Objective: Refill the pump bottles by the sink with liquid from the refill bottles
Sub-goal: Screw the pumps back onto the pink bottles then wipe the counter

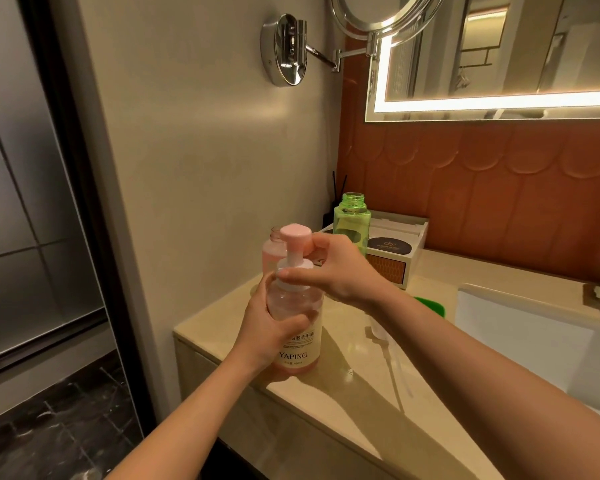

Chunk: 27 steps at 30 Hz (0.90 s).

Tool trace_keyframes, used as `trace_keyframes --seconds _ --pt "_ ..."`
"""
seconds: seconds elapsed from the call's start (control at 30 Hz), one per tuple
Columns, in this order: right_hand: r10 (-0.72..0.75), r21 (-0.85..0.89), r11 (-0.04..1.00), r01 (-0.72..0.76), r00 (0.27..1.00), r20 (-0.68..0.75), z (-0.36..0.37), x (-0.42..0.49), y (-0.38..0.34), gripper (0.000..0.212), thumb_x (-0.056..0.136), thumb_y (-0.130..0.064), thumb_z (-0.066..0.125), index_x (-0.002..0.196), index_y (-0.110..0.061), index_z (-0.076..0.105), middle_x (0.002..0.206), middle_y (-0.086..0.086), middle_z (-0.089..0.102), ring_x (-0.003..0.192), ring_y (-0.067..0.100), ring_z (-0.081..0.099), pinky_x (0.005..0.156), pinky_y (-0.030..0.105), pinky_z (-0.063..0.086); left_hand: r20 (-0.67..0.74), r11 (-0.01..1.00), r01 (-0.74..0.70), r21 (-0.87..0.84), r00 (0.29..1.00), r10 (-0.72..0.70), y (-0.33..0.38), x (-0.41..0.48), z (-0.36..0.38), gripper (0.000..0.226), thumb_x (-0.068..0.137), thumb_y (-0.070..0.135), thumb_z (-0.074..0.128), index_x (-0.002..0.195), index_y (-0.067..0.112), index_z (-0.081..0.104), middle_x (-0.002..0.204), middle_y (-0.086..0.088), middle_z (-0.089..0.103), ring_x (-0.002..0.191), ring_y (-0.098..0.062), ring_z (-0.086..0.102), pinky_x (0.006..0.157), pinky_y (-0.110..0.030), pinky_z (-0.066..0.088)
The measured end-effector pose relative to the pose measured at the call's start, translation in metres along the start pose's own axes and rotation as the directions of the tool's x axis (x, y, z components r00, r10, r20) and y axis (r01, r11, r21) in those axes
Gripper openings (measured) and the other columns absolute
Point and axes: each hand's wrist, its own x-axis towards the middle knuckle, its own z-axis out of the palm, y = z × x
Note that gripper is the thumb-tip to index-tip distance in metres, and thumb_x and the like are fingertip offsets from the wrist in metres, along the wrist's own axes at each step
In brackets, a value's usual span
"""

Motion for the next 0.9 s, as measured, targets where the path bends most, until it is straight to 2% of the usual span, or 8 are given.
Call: trace_keyframes --seconds 0.07,0.17,0.27,0.33,0.43,0.53,0.7,0.9 --pt "0.011 -0.007 1.000 -0.011 1.000 -0.003 0.003 0.004 0.002 0.056 0.066 -0.040 0.079 0.110 -0.012 0.058 0.101 0.002 0.065 0.094 0.016 0.061 0.083 0.036 0.054 0.008 1.000 0.004 -0.003 1.000 -0.004 0.000 0.000 -0.001 0.065 0.046 0.039 0.072 0.107 0.031 0.052 0.104 0.001 0.065 0.093 -0.009 0.065 0.075 -0.023 0.049" --pt "-0.007 0.083 0.997 -0.006 0.989 0.149 0.002 0.009 0.001 0.051 0.074 -0.032 0.076 0.116 -0.017 0.053 0.106 -0.003 0.061 0.097 0.011 0.060 0.081 0.022 0.051 0.118 1.000 0.009 -0.026 0.993 -0.006 0.001 0.003 -0.007 0.063 0.051 0.035 0.074 0.110 0.025 0.055 0.101 -0.001 0.068 0.095 -0.017 0.066 0.077 -0.027 0.050" --pt "-0.007 0.108 0.994 -0.026 0.955 0.296 0.002 0.012 0.000 0.037 0.079 -0.023 0.072 0.112 -0.019 0.056 0.114 0.003 0.059 0.103 0.016 0.058 0.089 0.029 0.051 0.241 1.000 0.023 -0.019 0.970 -0.018 0.004 0.006 -0.013 0.064 0.056 0.030 0.074 0.115 0.012 0.055 0.101 -0.003 0.071 0.098 -0.021 0.066 0.077 -0.024 0.051" --pt "-0.022 0.162 0.986 -0.032 0.948 0.319 0.006 0.011 0.000 0.027 0.079 -0.013 0.070 0.105 -0.012 0.060 0.114 0.005 0.061 0.105 0.017 0.059 0.090 0.031 0.050 0.270 0.999 0.031 -0.017 0.962 -0.026 0.007 0.008 -0.014 0.064 0.056 0.029 0.074 0.115 0.015 0.055 0.102 0.001 0.071 0.099 -0.018 0.066 0.077 -0.022 0.051" --pt "-0.029 0.173 0.985 -0.014 0.969 0.244 0.011 0.008 0.000 0.019 0.080 -0.008 0.069 0.096 -0.004 0.061 0.093 -0.001 0.066 0.089 0.006 0.064 0.078 0.021 0.052 0.265 0.999 0.028 -0.021 0.964 -0.022 0.006 0.009 -0.013 0.057 0.054 0.027 0.074 0.108 0.019 0.058 0.096 0.006 0.072 0.094 -0.011 0.067 0.073 -0.018 0.051" --pt "-0.016 0.123 0.992 0.001 0.993 0.119 0.017 0.004 -0.001 0.013 0.079 -0.009 0.069 0.089 -0.005 0.063 0.080 -0.002 0.063 0.076 0.006 0.060 0.074 0.025 0.053 0.196 0.999 0.031 -0.028 0.980 -0.025 0.001 0.007 -0.009 0.056 0.048 0.026 0.071 0.102 0.022 0.058 0.088 0.009 0.072 0.086 -0.008 0.067 0.069 -0.016 0.051" --pt "0.074 0.082 0.994 -0.069 0.995 -0.066 0.031 -0.001 -0.006 0.011 0.075 -0.017 0.071 0.082 -0.015 0.063 0.085 0.004 0.065 0.086 0.020 0.062 0.083 0.043 0.053 0.052 0.998 0.007 0.066 0.999 -0.010 -0.002 0.005 -0.004 0.056 0.053 0.020 0.076 0.106 0.025 0.057 0.096 0.006 0.069 0.095 -0.008 0.065 0.073 -0.017 0.050" --pt "0.153 0.000 0.988 -0.156 0.969 -0.194 0.041 0.003 -0.009 0.014 0.072 -0.030 0.069 0.080 -0.022 0.061 0.089 0.004 0.065 0.090 0.024 0.060 0.084 0.047 0.050 -0.054 0.982 0.042 0.185 0.998 -0.032 -0.002 0.002 0.000 0.071 0.046 0.050 0.071 0.113 0.032 0.054 0.102 0.010 0.065 0.099 -0.006 0.061 0.084 -0.028 0.051"
